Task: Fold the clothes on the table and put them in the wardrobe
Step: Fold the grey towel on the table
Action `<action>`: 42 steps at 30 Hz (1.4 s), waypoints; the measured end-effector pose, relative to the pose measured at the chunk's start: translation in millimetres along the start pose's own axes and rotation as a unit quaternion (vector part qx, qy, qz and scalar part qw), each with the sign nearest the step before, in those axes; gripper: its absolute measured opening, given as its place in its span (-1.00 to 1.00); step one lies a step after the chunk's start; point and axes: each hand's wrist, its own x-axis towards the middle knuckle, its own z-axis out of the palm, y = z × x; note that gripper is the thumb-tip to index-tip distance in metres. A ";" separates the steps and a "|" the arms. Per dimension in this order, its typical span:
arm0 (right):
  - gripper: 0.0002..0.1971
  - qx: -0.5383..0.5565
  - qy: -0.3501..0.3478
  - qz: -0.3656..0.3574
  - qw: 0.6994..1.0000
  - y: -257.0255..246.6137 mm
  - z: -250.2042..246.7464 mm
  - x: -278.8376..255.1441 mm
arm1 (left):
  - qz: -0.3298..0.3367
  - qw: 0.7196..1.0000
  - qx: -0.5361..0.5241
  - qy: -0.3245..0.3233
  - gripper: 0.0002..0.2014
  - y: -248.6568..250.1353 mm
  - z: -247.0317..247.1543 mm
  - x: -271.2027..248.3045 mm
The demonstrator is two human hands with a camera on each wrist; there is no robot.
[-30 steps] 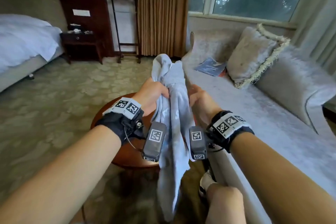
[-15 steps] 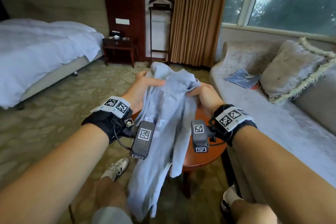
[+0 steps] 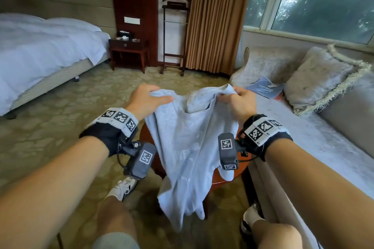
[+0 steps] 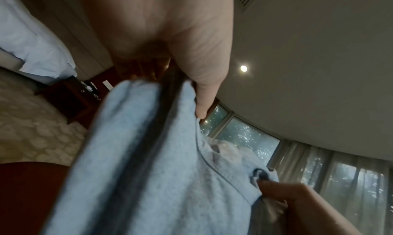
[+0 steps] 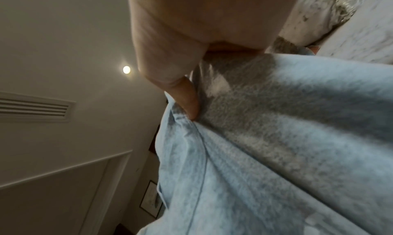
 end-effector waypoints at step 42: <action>-0.77 -0.125 0.229 0.052 0.964 20.9 -67.4 -6.4 | -0.082 0.956 0.247 0.137 -0.68 22.9 2.1 -0.9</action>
